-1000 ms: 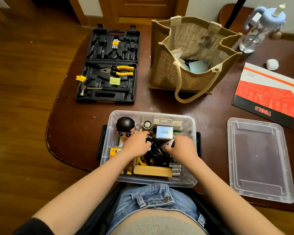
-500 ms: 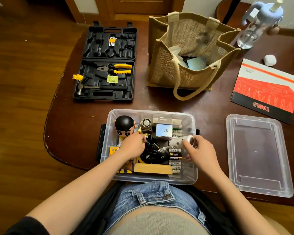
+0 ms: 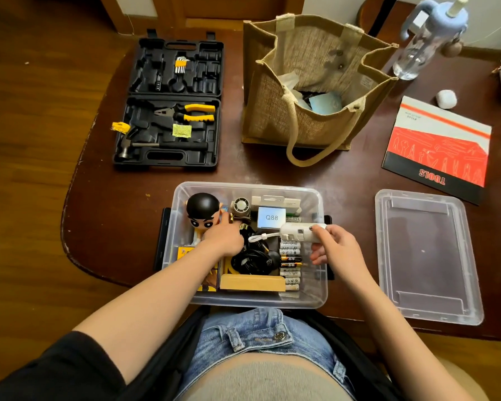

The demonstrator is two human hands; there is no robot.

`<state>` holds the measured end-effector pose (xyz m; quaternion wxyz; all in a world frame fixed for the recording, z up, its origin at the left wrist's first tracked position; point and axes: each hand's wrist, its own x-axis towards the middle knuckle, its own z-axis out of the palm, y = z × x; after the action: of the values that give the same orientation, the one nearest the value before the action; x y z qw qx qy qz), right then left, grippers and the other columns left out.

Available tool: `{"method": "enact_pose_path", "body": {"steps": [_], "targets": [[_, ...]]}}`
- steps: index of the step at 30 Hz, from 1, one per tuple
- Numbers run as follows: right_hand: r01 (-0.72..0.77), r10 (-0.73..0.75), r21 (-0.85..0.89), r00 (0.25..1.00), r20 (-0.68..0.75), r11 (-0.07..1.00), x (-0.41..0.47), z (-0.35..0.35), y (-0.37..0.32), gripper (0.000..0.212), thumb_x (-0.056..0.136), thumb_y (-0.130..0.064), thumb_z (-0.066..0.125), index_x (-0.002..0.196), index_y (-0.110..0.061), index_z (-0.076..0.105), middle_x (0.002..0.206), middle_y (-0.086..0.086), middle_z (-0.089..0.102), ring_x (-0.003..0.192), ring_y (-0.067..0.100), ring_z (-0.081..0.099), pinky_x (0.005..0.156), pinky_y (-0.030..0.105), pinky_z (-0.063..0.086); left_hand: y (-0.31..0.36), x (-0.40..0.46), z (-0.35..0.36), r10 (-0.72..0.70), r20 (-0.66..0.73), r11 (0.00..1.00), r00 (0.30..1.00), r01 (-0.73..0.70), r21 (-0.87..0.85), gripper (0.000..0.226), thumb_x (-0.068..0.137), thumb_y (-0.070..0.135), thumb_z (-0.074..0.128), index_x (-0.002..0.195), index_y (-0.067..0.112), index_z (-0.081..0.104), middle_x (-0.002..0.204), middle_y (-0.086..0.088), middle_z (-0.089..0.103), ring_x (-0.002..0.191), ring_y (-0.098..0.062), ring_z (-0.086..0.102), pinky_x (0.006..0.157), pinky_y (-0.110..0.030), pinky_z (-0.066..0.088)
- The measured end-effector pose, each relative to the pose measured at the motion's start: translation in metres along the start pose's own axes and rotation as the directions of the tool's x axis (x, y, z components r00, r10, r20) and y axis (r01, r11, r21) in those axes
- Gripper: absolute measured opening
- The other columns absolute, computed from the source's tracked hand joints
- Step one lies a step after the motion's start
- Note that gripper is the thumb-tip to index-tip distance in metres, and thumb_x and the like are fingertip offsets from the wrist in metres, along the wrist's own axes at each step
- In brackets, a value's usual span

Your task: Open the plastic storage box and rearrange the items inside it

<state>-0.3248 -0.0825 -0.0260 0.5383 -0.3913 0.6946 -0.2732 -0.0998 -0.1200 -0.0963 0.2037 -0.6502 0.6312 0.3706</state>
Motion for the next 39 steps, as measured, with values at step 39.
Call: {"method": "enact_pose_path", "body": {"steps": [39], "targets": [[0.009,-0.006,-0.073,0.999,0.045,0.997,0.001,-0.003,0.014,0.029,0.094,-0.027,0.054,0.095,0.001,0.056,0.071,0.011,0.065,0.053,0.014,0.061,0.053,0.024,0.053,0.017,-0.01,0.009,0.028,-0.247,0.998,0.969,-0.041,-0.045,0.038,0.09,0.027,0.06,0.126,0.016,0.051,0.119,-0.008,0.062,0.109,-0.029,0.058,0.082,-0.037,0.05]]}}
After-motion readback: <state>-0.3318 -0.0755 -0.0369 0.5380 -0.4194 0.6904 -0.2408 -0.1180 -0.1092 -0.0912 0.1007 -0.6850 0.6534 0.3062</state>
